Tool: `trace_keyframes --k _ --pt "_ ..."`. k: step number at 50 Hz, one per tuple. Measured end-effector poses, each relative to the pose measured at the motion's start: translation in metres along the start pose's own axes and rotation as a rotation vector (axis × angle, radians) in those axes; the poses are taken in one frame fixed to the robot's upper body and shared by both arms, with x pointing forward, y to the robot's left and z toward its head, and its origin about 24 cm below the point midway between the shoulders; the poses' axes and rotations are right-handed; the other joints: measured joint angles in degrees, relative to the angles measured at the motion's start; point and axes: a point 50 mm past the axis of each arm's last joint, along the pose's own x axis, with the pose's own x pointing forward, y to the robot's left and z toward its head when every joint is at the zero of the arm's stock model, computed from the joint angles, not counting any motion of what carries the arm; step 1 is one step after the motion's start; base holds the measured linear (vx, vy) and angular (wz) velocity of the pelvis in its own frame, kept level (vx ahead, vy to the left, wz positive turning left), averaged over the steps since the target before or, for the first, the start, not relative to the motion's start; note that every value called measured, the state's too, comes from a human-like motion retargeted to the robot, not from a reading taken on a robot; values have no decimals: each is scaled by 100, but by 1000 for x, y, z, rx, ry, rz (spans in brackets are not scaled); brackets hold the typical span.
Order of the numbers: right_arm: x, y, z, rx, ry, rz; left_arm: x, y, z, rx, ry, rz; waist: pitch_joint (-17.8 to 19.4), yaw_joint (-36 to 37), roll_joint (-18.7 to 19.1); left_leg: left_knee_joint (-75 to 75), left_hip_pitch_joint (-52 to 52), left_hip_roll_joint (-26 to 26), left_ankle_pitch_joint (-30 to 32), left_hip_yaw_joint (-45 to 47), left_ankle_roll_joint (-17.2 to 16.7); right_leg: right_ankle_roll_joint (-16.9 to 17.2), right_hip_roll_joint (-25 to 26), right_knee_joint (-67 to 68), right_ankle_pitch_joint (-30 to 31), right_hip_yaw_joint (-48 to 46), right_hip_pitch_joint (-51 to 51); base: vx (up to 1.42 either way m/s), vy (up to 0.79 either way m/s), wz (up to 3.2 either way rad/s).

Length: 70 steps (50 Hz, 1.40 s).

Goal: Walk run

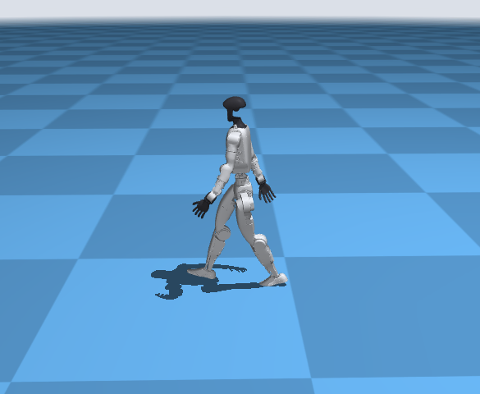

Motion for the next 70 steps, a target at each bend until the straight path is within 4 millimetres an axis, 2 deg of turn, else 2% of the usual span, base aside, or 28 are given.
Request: trace_keyframes --k 3,5,8,10,13,14,18,22,25,28,30,33,35,38,40,43,45,48,50,55,57,59,60,61,63,65,68,70 --pt "-2 -9 4 27 2 -33 -10 -13 -37 -42 128 -22 -202 -192 -23 370 100 27 831 47 -445 -225 -117 546 386 -433 59 99 -36 97" --pt "-3 -13 8 66 -18 -47 -22 -27 -70 -83 251 -51 -307 -519 59 1025 8 143 1913 35 -904 -339 -12 695 741 -14 263 111 -47 154" --pt "-7 -21 27 146 -80 -24 -48 -54 -119 -133 462 -87 -333 -458 109 2795 -799 546 3274 918 -1808 -719 5 1102 216 -194 547 94 -42 81" --pt "-13 -30 50 182 -123 -15 -66 -66 -144 -173 584 -90 -180 -594 149 4202 -1377 1079 3584 1382 -1902 -815 44 1010 68 -613 936 72 -33 100" --pt "-26 -46 93 219 -243 -77 -92 -88 -171 -221 724 -148 -172 -493 -145 4489 -1938 1125 2704 2077 -1099 -943 -46 790 -62 -613 1393 73 -31 34" --pt "-31 -51 108 223 -295 -104 -101 -95 -180 -230 759 -169 -138 -345 -199 4536 -2154 1139 2345 2243 -1045 -969 1 705 -62 -582 1538 87 -34 -44" --pt "-58 -71 160 178 -514 -196 -134 -117 -206 -235 848 -218 -54 512 -423 4085 -3162 840 1225 2279 -1235 -1055 126 412 -88 -639 1997 80 -29 -93" --pt "-90 -90 199 93 -689 -292 -160 -127 -223 -214 930 -248 24 948 -383 2390 -3637 1197 807 2899 -895 -1157 478 240 -384 -892 2429 73 -24 17" --pt "-111 -104 216 66 -777 -371 -177 -136 -232 -229 1007 -257 111 1144 -278 848 -3774 1300 842 3498 -813 -1224 826 168 -639 -978 2808 77 -18 43" --pt "-119 -109 222 89 -819 -402 -190 -143 -238 -286 1072 -248 81 1177 -303 -378 -3892 831 735 3474 -974 -1128 957 115 -756 -1305 3148 88 -19 61" --pt "-117 -107 221 111 -820 -388 -196 -150 -240 -344 1100 -250 17 1190 -416 -780 -3852 643 620 3519 -842 -1063 965 183 -670 -1315 3298 112 -17 43" --pt "-100 -92 212 102 -782 -296 -195 -160 -237 -476 1093 -221 -103 1465 -640 -476 -3697 682 767 3707 -248 -891 832 432 -58 -1317 3475 90 -15 -45" --pt "-84 -76 199 78 -721 -198 -190 -163 -234 -590 1058 -171 -227 1649 -732 -404 -3541 740 1079 3900 -89 -667 710 683 830 -1515 3576 125 -10 -59" --pt "-56 -50 171 66 -583 -76 -172 -153 -225 -763 961 -77 -358 1565 -741 42 -3392 942 675 3582 62 -256 710 1618 2563 -1362 3359 107 -9 14" --pt "-43 -41 150 81 -494 -41 -152 -138 -214 -818 882 -22 -209 1341 -725 405 -3154 839 336 3305 168 -79 765 3221 2922 -1073 2851 100 -10 107" --pt "-30 -34 120 74 -367 0 -107 -105 -184 -778 732 40 -117 1281 -291 265 -2670 1071 127 2976 206 -404 1116 4096 2862 -1103 2293 75 -4 67" --pt "-22 -30 99 66 -281 0 -77 -87 -156 -694 609 46 -84 1256 -15 186 -2417 1160 31 2758 188 -884 1080 4328 2283 -1236 1901 92 1 65" --pt "-12 -23 66 73 -193 -22 -38 -61 -107 -499 398 5 -93 967 206 -22 -2026 1087 -23 2202 114 -1253 778 4298 1319 -1305 1259 80 -2 148" --pt "-7 -17 47 75 -152 -19 -18 -44 -71 -368 263 -18 -118 658 256 -171 -1807 905 -43 1761 144 -1210 550 3797 720 -1299 876 95 -13 194" --pt "0 3 15 59 -60 58 7 -9 10 -102 -10 -25 -139 -43 51 -362 -1170 371 -253 833 167 -848 -78 1620 474 -1287 313 73 -22 177" --pt "1 10 9 49 -39 86 9 0 30 -29 -73 -14 -97 -149 -32 -378 -860 285 -383 669 117 -707 -101 848 198 -1126 104 79 -30 90" --pt "2 13 7 35 -24 106 9 7 39 17 -106 1 -84 -74 -106 -412 -566 259 -506 804 16 -210 -67 190 81 -1107 -96 105 -42 -13" --pt "1 13 8 26 -20 114 8 9 41 31 -113 10 -98 48 -142 -430 -452 246 -557 952 -46 100 -41 -65 93 -1159 -206 98 -38 -73" --pt "1 12 9 13 -16 118 7 10 36 31 -101 19 -130 100 -153 -412 -361 244 -539 1057 -124 73 -24 -103 91 -1572 -228 84 -31 -70" --pt "0 10 14 -16 -13 119 3 9 19 9 -53 34 -234 93 -124 -324 -256 319 -401 1269 -362 -603 228 68 218 -1439 -297 81 -27 -29" --pt "-2 5 20 -34 -18 101 -3 0 -11 -41 37 26 -358 -48 -48 -140 -174 378 -46 1326 -716 -1005 213 451 240 -1903 -263 121 -41 41" --pt "-4 -5 33 -28 -77 39 -24 -26 -73 -145 244 -14 -400 -689 245 503 -119 704 1362 1128 -1577 -1016 398 742 742 -831 -108 98 -29 127" --pt "-7 -14 47 1 -136 -9 -47 -47 -114 -210 425 -51 -386 -746 314 1243 -267 826 2581 1331 -2267 -1472 565 1057 485 -553 -10 118 -48 30"
